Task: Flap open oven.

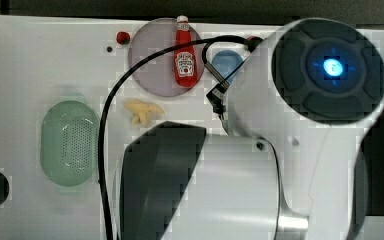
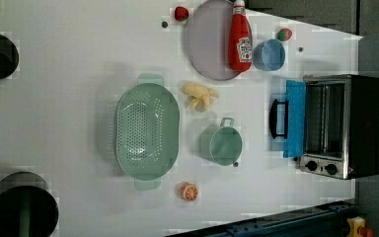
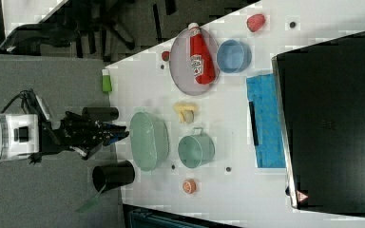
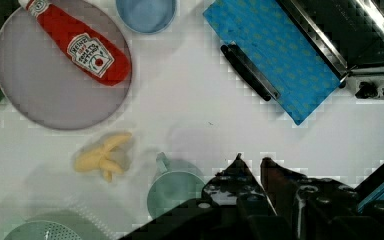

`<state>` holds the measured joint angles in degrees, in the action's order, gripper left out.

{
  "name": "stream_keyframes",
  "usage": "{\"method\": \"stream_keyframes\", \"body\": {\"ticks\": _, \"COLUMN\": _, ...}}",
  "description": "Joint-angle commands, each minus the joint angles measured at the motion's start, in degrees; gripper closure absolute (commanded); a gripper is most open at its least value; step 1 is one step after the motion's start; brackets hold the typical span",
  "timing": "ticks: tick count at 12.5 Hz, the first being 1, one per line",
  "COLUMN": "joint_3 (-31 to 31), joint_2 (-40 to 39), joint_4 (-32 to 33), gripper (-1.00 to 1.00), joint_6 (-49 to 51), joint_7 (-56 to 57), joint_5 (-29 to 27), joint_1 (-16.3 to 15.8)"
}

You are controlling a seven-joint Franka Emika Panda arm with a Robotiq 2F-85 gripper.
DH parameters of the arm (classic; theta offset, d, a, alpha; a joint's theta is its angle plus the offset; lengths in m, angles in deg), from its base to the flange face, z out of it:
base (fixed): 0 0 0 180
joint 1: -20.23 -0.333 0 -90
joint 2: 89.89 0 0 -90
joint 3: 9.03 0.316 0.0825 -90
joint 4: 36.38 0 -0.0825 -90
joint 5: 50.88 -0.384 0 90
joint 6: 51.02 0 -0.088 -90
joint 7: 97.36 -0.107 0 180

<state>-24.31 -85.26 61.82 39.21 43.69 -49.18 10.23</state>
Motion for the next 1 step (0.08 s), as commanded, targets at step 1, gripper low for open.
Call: {"method": "stream_keyframes", "body": {"ticks": 1, "joint_3": 0.35, "joint_2": 0.38, "joint_4": 0.66, "gripper": 0.65, "joint_6": 0.51, "joint_7": -3.05, "joint_5": -0.21, "joint_1": -0.34}}
